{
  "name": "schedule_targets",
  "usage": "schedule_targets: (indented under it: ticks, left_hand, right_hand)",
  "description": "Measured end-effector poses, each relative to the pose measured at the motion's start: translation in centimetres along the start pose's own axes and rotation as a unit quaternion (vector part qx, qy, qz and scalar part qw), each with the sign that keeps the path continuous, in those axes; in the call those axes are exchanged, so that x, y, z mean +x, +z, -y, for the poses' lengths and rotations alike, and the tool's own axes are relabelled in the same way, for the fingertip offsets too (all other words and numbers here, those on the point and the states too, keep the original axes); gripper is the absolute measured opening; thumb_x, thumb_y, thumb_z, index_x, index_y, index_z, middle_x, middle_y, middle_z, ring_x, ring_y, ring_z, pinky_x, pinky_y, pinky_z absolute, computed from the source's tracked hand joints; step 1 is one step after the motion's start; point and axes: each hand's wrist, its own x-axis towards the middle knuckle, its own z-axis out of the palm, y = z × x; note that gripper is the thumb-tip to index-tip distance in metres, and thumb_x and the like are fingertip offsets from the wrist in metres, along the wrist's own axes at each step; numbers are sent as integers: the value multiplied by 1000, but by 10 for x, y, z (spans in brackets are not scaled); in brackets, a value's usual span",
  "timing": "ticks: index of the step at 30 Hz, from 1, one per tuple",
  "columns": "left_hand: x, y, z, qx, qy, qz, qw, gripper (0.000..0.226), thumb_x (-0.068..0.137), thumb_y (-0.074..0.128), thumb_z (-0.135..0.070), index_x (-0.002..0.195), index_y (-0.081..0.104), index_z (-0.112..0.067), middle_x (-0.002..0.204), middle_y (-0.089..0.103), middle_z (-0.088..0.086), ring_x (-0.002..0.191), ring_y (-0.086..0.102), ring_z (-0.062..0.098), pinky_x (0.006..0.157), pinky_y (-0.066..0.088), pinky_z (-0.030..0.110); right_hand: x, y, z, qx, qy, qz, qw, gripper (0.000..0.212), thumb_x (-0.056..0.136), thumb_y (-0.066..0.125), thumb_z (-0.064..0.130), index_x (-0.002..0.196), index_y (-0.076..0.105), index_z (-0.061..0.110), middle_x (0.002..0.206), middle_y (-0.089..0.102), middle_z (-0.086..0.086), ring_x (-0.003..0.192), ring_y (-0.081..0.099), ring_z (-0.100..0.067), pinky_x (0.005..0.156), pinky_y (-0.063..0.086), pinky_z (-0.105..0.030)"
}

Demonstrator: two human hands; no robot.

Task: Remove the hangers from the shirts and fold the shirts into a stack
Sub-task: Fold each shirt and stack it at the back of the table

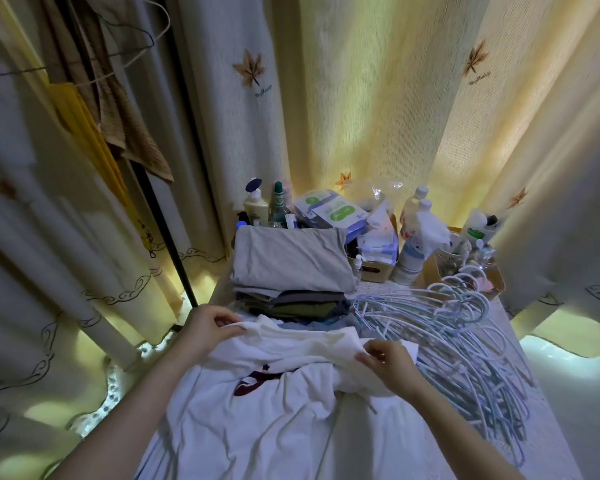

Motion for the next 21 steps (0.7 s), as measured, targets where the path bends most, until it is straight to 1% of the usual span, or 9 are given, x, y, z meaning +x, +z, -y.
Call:
schedule_targets:
  ticks: [2,4,6,8,10,13,14,17,21]
  left_hand:
    - [0,-13,-9,3,6,-14,1000,24,66,85,-18,60,70,-36,63,68,-14,65,59,-1,56,43,8]
    - [2,-31,-21,3,8,-27,1000,24,65,86,-22,57,70,-39,63,68,-17,66,59,-7,55,42,7]
    - [5,-47,-36,0,10,-33,999,24,65,86,-27,56,70,-44,67,69,-21,68,60,-7,53,41,8]
    - [8,-58,-52,-4,22,-36,999,23,64,86,-29,57,70,-46,68,69,-21,68,61,-7,53,41,7]
    - [11,-64,-67,-8,37,-35,999,16,64,86,-28,62,73,-38,68,71,-13,69,64,-1,58,43,10]
    - [13,-76,-86,-20,43,-52,998,14,64,87,-24,71,75,-25,70,72,-5,71,66,6,63,48,19]
    - [13,-83,-92,-29,43,-65,997,14,64,87,-24,72,75,-24,71,72,-5,69,66,4,61,48,18]
    - [14,-111,-117,-42,59,-111,991,14,66,85,-26,72,73,-28,70,71,-11,64,63,-6,55,44,12]
    - [17,-147,-162,-83,125,-165,975,17,67,83,-21,62,69,-31,60,68,-15,59,61,-6,55,44,10]
  right_hand:
    - [4,-12,5,37,7,7,999,31,87,67,22,60,54,17,51,44,8,48,36,-3,50,31,-15]
    - [8,-29,11,106,17,7,994,33,84,72,21,54,58,19,46,48,9,44,38,1,47,30,-12]
    - [12,-47,19,145,22,6,989,27,78,77,21,57,64,10,51,53,7,48,44,-5,48,34,-17]
    - [17,-62,29,141,10,10,990,27,72,81,21,61,65,3,54,54,0,52,46,-11,50,36,-21]
    - [20,-76,40,125,6,4,992,23,67,84,22,60,67,9,54,61,0,53,53,-11,50,42,-21]
    - [25,-104,55,109,8,-39,993,27,66,84,21,71,68,0,68,68,-11,62,61,-17,61,51,-26]
    - [25,-118,61,116,7,-60,991,27,66,84,21,71,68,1,68,68,-10,63,61,-17,60,52,-25]
    - [23,-165,87,126,-20,-129,983,23,66,84,21,61,63,12,58,60,1,57,54,-11,52,43,-20]
    - [19,-212,128,131,-113,-183,968,16,68,83,14,67,68,11,60,65,-1,52,57,-3,49,44,-14]
